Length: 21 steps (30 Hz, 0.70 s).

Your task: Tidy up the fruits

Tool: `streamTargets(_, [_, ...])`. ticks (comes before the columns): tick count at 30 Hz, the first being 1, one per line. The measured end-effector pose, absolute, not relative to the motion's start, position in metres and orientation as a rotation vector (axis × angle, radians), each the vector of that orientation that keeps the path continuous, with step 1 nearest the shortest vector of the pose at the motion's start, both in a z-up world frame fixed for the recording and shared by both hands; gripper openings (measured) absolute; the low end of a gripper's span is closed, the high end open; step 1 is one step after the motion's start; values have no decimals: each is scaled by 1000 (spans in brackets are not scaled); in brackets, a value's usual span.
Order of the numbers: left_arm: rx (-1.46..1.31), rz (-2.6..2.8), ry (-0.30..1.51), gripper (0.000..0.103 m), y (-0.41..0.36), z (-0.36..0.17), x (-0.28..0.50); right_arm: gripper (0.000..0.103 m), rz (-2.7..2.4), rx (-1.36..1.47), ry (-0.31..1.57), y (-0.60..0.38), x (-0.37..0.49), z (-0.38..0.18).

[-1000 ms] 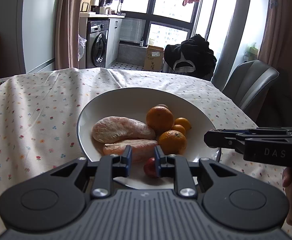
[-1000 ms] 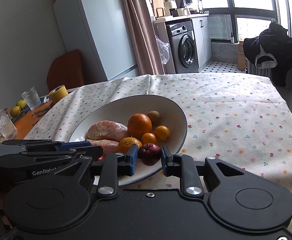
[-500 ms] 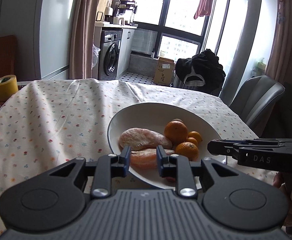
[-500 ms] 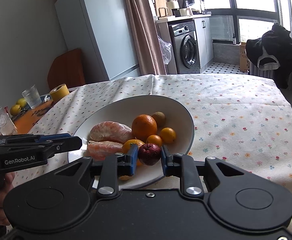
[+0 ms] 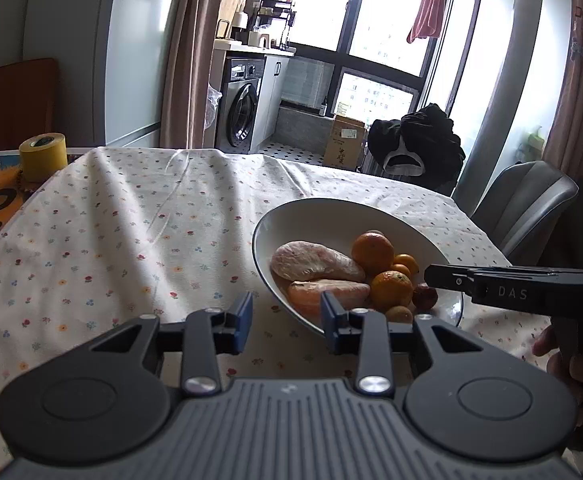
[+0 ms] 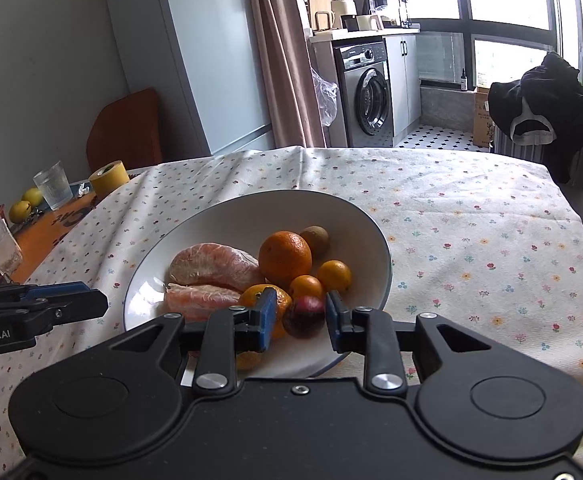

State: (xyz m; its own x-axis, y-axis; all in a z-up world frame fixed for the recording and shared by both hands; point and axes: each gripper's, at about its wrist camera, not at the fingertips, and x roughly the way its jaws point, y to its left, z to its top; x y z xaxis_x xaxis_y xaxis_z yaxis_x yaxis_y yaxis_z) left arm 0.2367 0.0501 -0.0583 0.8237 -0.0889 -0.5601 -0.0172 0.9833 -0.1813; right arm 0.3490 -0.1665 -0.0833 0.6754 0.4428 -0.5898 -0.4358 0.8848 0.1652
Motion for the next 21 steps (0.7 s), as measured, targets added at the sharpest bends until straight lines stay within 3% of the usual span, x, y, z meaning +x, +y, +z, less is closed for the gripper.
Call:
streamTargets(5, [-194, -29, 584, 57, 50, -52, 230, 28, 493, 22, 650, -171, 343, -75])
streamTargets(7, [-195, -31, 588, 73, 49, -49, 228, 28, 490, 27, 644, -174, 340, -72])
streamTargets(9, [-201, -40, 581, 81, 47, -45, 225, 31, 488, 31, 638, -177, 337, -69])
streamTargets(16, [-206, -36, 550, 95, 44, -31, 212, 41, 477, 57, 602, -187, 324, -52])
streamTargets(21, [-208, -33, 540, 97, 41, -22, 201, 52, 472, 84, 584, -194, 311, -42])
